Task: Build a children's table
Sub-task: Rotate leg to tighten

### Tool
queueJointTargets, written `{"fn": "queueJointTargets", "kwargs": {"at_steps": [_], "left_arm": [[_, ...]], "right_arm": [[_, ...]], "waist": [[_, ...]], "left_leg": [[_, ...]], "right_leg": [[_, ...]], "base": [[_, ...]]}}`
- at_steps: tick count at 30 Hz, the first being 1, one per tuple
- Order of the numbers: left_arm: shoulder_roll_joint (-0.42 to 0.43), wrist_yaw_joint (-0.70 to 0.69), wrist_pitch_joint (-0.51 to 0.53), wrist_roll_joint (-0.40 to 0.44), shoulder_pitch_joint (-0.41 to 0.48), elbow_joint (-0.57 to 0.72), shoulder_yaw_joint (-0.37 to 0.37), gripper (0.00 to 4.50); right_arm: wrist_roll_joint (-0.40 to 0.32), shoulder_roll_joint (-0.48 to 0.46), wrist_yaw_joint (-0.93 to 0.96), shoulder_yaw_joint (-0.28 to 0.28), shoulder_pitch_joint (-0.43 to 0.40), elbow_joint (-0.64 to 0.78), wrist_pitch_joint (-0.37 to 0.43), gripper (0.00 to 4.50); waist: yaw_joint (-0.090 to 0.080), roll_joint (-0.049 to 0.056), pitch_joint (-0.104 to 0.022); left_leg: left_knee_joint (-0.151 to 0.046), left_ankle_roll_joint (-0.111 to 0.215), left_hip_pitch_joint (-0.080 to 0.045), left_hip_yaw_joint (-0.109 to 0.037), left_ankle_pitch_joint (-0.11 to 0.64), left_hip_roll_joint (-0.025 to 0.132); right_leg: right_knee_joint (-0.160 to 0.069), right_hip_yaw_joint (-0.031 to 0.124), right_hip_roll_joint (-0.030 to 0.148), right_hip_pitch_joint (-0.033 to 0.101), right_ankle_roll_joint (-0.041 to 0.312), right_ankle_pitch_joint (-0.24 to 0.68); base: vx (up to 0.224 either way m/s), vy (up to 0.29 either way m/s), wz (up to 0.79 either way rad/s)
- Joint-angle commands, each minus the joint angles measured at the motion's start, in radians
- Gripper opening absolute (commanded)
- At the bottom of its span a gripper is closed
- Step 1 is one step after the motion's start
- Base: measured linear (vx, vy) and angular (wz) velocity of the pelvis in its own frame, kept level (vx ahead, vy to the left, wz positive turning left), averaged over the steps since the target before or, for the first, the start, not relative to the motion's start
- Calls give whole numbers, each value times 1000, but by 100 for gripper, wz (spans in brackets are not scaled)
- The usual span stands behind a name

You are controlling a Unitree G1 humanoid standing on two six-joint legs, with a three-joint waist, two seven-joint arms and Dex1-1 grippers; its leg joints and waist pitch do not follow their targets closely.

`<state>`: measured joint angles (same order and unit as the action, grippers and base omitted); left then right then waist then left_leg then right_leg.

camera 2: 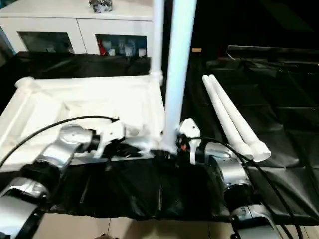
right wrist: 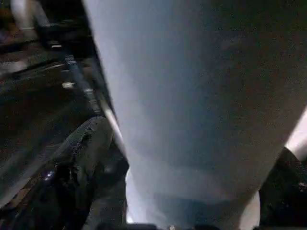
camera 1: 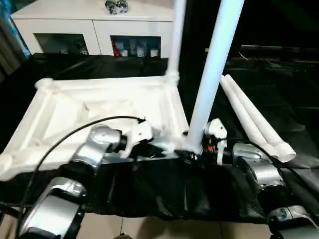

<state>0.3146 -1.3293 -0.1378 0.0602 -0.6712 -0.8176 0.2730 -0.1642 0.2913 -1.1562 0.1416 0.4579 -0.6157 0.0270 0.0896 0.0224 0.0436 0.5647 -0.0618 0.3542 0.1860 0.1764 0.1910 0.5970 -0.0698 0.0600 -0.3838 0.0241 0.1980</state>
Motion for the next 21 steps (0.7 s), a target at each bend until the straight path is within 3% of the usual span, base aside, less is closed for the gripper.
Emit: {"fn": "queueJointTargets", "kwargs": {"at_steps": [1,6,13,15,16,19,20,21], "left_arm": [[-7,-63,-20,-13,7,24,37,0],[20,-127,-48,-11,8,15,49,0],[28,-158,-56,-9,9,9,55,0],[29,-158,-60,-8,8,4,55,0],[28,-156,-62,-7,7,1,54,0],[19,-131,-56,-6,1,-8,46,0],[6,-97,-46,-8,-6,-16,33,0],[2,-88,-43,-9,-7,-18,30,0]], "right_arm": [[9,-3,-65,67,-26,22,36,385],[21,16,-131,110,-42,55,52,343],[17,19,-159,121,-49,71,76,296],[14,17,-160,120,-50,73,81,280],[12,15,-158,117,-51,74,83,280],[3,7,-131,101,-57,80,87,277],[-2,-8,-74,72,-62,78,84,276],[-3,-12,-58,63,-63,78,84,276]], "waist": [[3,-8,-52],[5,-4,-53],[6,-2,-53],[6,-3,-54],[6,3,-54],[5,0,-55],[5,-6,-54],[7,-4,-53]], "left_leg": [[-58,78,-4,-16,208,51],[-59,67,-5,-17,211,53],[-60,56,-7,-17,218,54],[-59,55,-6,-17,213,53],[-59,54,-7,-17,214,53],[-58,55,-7,-16,212,52],[-58,55,-6,-16,210,52],[-59,53,-8,-16,212,53]], "right_leg": [[-76,51,92,43,214,217],[-76,52,93,41,216,213],[-75,52,94,42,223,206],[-73,52,93,42,225,196],[-73,52,93,41,228,190],[-72,52,91,43,230,176],[-73,52,92,44,229,179],[-73,52,93,42,228,188]], "base": [[0,0,0],[0,0,0],[0,0,0],[0,0,0],[0,0,0],[0,0,0],[0,0,0],[0,0,0]]}}
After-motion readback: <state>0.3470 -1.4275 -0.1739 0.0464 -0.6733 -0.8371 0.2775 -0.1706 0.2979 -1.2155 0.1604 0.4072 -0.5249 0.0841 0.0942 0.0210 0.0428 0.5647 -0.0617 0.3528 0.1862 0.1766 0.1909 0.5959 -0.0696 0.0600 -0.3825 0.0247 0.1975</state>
